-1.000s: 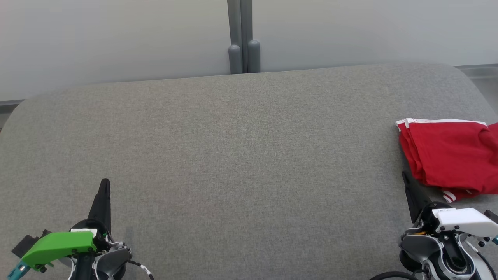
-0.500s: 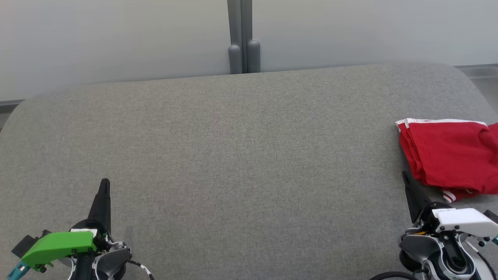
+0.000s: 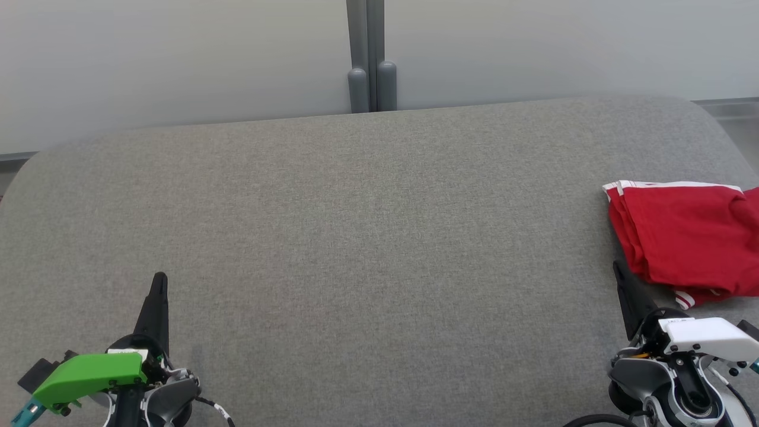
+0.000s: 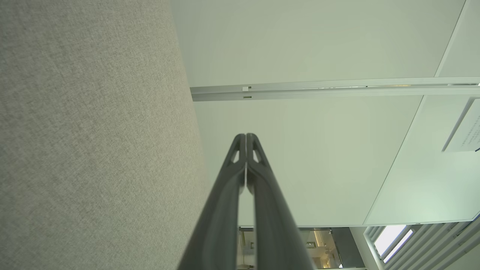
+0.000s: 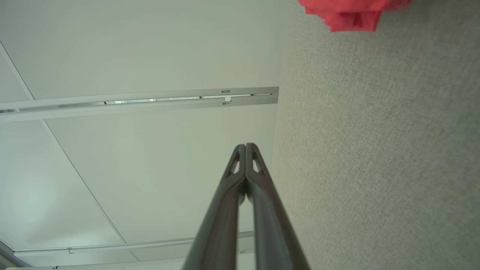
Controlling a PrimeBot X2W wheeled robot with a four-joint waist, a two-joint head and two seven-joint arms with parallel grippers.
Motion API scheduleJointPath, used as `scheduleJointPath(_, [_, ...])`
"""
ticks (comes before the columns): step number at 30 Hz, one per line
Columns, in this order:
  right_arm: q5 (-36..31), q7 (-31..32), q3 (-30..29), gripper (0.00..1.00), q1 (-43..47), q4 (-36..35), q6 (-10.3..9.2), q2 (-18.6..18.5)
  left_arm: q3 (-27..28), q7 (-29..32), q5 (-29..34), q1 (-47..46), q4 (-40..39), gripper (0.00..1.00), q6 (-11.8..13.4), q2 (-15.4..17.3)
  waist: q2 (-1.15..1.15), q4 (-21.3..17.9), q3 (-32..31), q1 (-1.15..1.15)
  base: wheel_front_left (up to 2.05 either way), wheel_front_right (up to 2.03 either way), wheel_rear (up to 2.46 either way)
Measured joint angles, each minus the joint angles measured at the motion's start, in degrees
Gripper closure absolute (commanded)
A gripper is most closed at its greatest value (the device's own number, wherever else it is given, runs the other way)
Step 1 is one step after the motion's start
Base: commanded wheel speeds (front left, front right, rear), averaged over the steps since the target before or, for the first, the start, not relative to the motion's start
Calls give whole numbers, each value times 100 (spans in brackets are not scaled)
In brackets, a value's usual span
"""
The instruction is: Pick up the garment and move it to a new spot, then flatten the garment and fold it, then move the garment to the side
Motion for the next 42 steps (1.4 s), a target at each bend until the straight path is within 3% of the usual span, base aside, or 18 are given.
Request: scheduleJointPath(42, [0,0,0,100,0,0,0,0,4,4,7,-1,0,100,0,-2,0,0,0,0,0,0,0])
